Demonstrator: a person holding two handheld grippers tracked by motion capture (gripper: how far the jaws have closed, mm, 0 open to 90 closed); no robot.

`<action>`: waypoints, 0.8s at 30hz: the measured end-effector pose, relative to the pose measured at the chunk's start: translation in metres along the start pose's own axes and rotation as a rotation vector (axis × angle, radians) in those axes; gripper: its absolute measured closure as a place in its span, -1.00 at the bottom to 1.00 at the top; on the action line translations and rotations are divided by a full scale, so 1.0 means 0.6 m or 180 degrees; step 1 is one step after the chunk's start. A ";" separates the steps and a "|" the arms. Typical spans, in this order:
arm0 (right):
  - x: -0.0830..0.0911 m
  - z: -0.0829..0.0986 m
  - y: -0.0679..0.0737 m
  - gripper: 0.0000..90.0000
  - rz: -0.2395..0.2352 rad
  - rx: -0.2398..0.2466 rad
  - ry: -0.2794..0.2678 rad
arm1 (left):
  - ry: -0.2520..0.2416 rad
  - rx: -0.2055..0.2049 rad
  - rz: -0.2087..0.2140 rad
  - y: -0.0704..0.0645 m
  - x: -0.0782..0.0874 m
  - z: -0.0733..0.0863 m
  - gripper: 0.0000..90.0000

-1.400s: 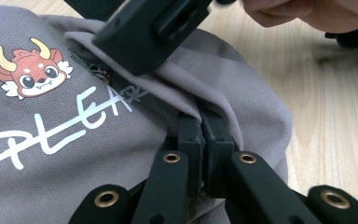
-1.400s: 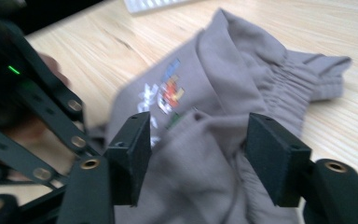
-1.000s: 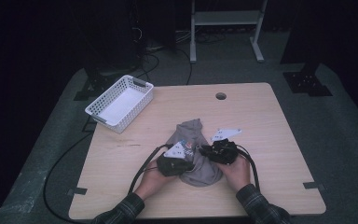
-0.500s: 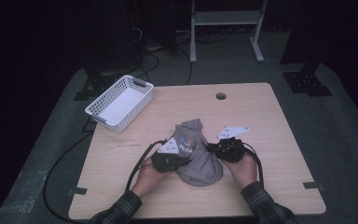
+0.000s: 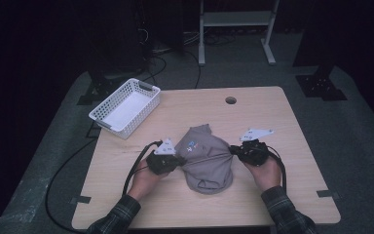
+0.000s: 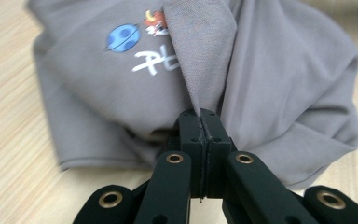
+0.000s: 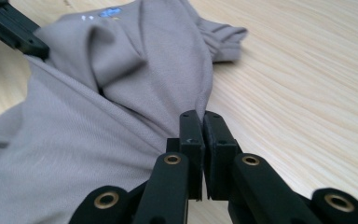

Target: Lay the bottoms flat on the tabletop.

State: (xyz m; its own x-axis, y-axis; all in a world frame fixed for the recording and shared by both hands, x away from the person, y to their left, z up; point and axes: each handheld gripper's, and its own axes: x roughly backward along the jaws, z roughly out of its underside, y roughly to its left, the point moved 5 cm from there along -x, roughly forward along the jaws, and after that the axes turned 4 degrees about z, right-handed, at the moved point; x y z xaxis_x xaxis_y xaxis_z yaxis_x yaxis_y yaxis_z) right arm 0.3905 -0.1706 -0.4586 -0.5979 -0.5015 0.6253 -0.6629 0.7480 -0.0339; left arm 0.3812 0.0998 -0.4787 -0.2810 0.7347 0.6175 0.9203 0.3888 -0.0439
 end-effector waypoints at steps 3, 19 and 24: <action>0.003 0.005 -0.011 0.94 0.0051 -0.0026 0.0027 | 0.0033 0.0003 -0.0059 0.008 0.006 0.003 1.00; 0.024 0.025 -0.069 0.95 0.0307 -0.0199 0.0078 | -0.0036 0.0205 -0.0352 0.059 0.059 0.019 1.00; 0.033 0.034 -0.094 0.96 0.0413 -0.0305 0.0079 | -0.0014 0.0267 -0.0447 0.074 0.068 0.027 1.00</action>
State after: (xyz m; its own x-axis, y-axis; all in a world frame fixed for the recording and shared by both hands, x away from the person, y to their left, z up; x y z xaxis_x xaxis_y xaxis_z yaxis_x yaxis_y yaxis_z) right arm 0.4067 -0.2319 -0.4602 -0.6636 -0.3881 0.6396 -0.5342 0.8443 -0.0419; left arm 0.4060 0.1561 -0.4680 -0.4065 0.6723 0.6187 0.8460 0.5327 -0.0230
